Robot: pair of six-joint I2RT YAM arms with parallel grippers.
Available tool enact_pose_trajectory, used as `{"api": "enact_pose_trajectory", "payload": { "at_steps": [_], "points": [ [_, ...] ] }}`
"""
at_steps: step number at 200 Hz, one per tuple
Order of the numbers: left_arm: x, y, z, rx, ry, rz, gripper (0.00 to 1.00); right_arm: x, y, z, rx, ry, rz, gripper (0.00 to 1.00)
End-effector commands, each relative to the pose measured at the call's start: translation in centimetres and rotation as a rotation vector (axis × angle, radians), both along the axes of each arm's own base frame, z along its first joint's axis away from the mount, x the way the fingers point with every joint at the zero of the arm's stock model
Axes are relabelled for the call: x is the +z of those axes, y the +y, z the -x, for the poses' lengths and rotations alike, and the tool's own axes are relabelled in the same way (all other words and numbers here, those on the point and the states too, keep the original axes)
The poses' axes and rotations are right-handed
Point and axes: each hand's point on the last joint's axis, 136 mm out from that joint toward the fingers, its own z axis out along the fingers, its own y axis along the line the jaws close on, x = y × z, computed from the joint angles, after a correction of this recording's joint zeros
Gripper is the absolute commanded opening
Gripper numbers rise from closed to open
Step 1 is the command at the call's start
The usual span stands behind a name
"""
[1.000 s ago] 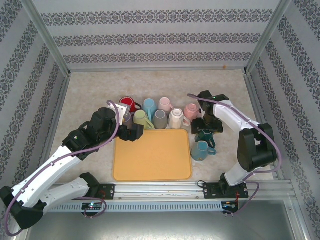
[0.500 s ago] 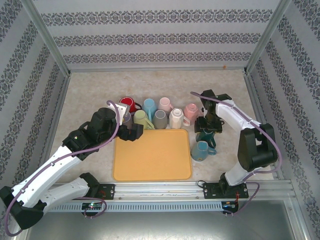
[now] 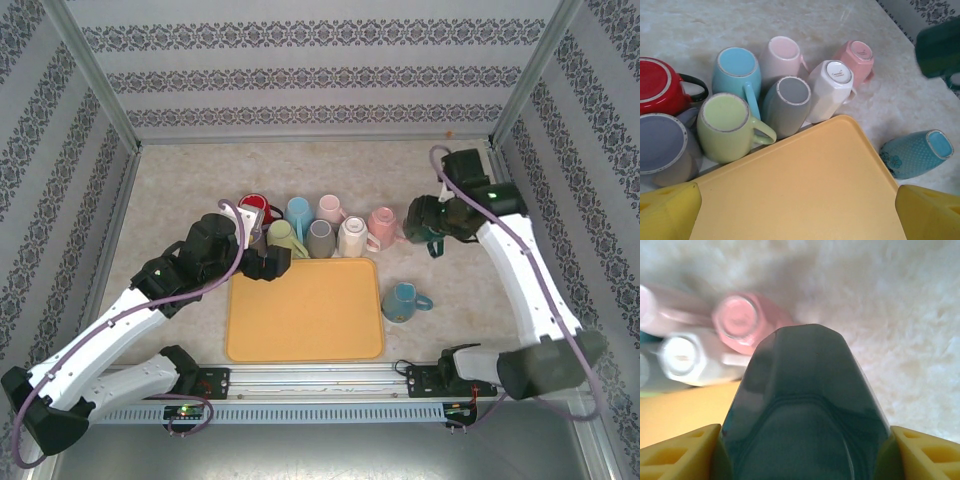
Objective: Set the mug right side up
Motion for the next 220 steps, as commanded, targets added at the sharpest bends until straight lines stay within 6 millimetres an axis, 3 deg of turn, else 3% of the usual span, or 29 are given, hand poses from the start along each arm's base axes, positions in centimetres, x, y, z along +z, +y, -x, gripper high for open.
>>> {"api": "enact_pose_trajectory", "payload": {
  "at_steps": [1,27,65,100,145,170,220],
  "points": [
    [1.5,-1.9,0.4,-0.085,-0.009,0.090,0.99,5.2,0.3,1.7,-0.025,-0.118,-0.084,0.50],
    [3.0,-3.5,0.2,-0.137,-0.045,0.175,0.98,8.8,4.3,2.1,0.050,-0.233,-0.350,0.52],
    [5.2,-8.6,0.4,-0.353,-0.102,0.420,0.95,12.5,10.3,2.7,0.208,-0.281,-0.733,0.51],
    [7.3,-12.3,0.9,-0.554,-0.089,0.668,0.93,16.6,12.9,4.4,0.358,-0.314,-0.943,0.49],
    [9.8,-12.0,2.3,-0.652,-0.236,0.826,0.92,19.3,13.7,5.0,0.403,-0.329,-1.079,0.50],
    [11.1,-11.2,3.2,-0.698,-0.365,0.902,0.84,20.4,14.0,5.4,0.417,-0.323,-1.185,0.49],
    [11.5,-11.5,3.6,-0.786,-0.336,0.974,0.79,19.9,14.9,6.7,0.442,-0.301,-1.244,0.48]
  ]
}}
